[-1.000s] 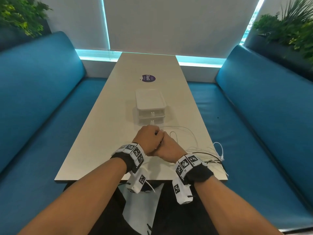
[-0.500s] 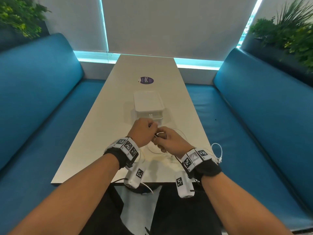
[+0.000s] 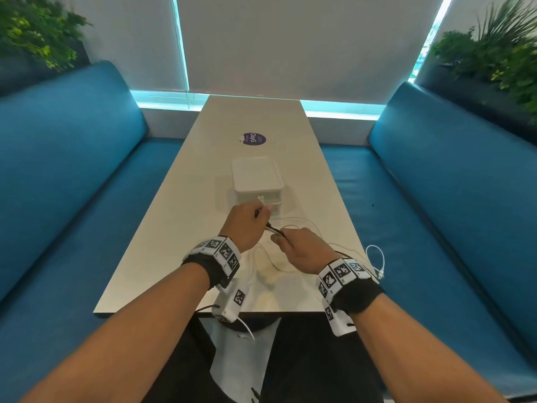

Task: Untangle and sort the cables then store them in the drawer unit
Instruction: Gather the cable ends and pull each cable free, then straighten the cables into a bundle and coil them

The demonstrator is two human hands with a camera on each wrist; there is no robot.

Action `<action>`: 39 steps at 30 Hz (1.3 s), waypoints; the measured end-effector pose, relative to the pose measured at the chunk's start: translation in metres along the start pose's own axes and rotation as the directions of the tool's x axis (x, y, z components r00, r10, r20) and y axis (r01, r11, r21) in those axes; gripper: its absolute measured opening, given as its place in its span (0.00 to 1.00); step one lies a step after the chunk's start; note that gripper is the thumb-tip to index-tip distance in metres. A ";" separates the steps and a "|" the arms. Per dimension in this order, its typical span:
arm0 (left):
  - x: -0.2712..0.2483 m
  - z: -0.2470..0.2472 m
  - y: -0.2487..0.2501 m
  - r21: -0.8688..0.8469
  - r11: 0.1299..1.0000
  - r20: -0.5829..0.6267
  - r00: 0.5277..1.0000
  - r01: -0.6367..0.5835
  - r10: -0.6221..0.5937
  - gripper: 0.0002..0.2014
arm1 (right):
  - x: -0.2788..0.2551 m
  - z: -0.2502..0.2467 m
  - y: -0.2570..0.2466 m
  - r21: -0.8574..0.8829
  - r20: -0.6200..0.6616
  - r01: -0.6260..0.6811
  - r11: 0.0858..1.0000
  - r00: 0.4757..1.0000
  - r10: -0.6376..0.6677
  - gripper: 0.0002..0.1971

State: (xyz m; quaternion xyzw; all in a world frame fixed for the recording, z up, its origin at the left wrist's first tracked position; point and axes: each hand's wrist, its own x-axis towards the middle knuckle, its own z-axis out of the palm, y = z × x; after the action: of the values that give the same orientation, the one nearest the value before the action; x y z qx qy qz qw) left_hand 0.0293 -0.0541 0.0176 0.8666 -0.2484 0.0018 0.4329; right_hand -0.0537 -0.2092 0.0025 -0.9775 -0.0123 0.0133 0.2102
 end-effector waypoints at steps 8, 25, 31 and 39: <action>-0.015 -0.013 -0.026 0.030 0.968 0.164 0.954 0.247 -0.249 0.38 | 0.002 0.006 -0.001 0.014 -0.056 -0.014 1.000 0.998 0.015 0.21; 0.002 0.028 0.012 -0.144 0.970 0.226 0.961 0.194 -0.159 0.33 | 0.005 0.004 -0.005 0.014 -0.110 -0.077 0.997 0.991 0.078 0.18; 0.008 0.047 0.031 -0.112 0.993 -0.001 1.000 0.021 -0.021 0.22 | 0.002 -0.005 0.003 0.159 -0.178 -0.024 0.987 0.983 0.053 0.11; 0.011 0.033 0.034 0.293 0.948 0.107 0.990 -0.124 0.097 0.18 | -0.006 -0.005 0.001 0.320 -0.147 0.005 0.947 0.988 0.044 0.04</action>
State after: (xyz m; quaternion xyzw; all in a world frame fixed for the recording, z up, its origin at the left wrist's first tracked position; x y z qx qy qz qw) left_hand 0.0177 -0.1010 0.0245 0.9059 -0.3130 0.0239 0.2843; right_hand -0.0594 -0.2125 0.0067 -0.9287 0.0158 -0.0577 0.3660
